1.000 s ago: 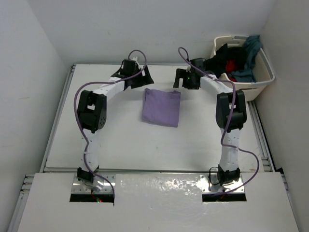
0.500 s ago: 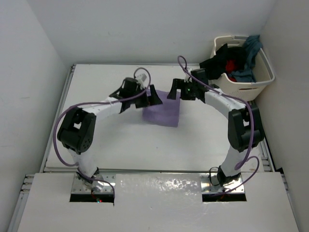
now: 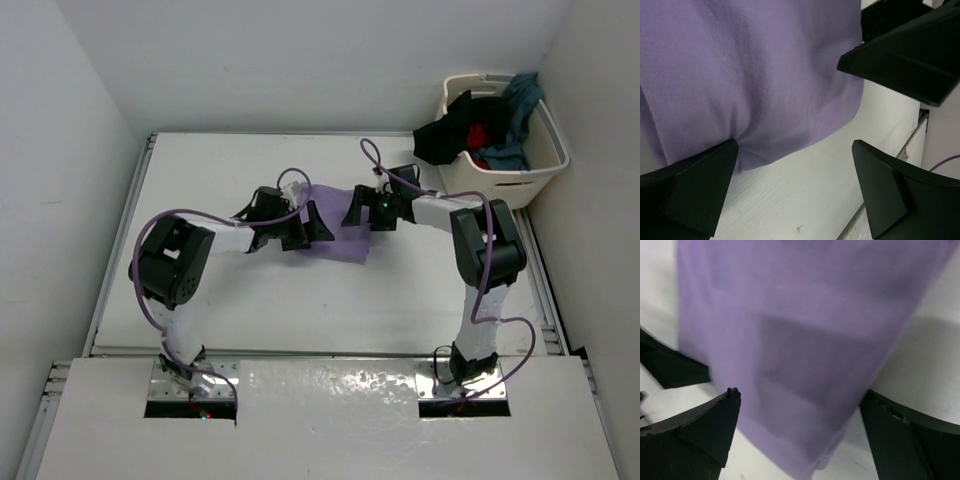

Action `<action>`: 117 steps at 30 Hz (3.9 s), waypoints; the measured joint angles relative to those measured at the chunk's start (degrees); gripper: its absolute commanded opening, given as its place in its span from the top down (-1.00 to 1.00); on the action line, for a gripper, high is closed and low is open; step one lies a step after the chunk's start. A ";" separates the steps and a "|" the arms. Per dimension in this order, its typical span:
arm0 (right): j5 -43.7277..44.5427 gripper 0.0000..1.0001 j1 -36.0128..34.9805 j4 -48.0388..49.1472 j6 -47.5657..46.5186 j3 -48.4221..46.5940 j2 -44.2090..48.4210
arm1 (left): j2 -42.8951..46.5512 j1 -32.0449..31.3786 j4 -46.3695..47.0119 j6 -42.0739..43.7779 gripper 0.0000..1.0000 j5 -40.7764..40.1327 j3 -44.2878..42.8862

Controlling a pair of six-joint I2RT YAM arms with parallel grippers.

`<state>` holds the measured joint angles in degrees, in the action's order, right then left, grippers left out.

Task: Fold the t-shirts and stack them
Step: Put the neatly folded tshirt into the corner of the board with the left arm

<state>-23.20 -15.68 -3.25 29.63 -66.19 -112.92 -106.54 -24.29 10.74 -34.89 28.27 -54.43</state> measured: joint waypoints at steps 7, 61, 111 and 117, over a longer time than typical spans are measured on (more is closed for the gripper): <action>0.09 -0.98 0.15 -2.93 -0.90 -5.44 -1.40 | 3.28 0.04 -2.29 0.57 -0.99 -0.46 1.25; 3.96 -0.98 2.45 -7.82 -4.31 -1.77 18.14 | -1.18 7.54 -19.23 12.22 -0.99 -8.33 -25.94; 14.29 -0.98 2.60 -15.98 -15.21 6.25 20.55 | -29.99 23.91 -40.54 41.97 1.00 -16.92 -62.86; 15.30 -0.98 2.75 -16.63 -15.72 3.80 20.06 | -33.53 33.31 -41.86 42.40 1.00 -16.98 -65.90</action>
<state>-7.90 -12.93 -19.88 13.91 -62.39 -92.86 -140.07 9.02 -31.11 7.51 11.29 -120.33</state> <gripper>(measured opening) 0.992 0.042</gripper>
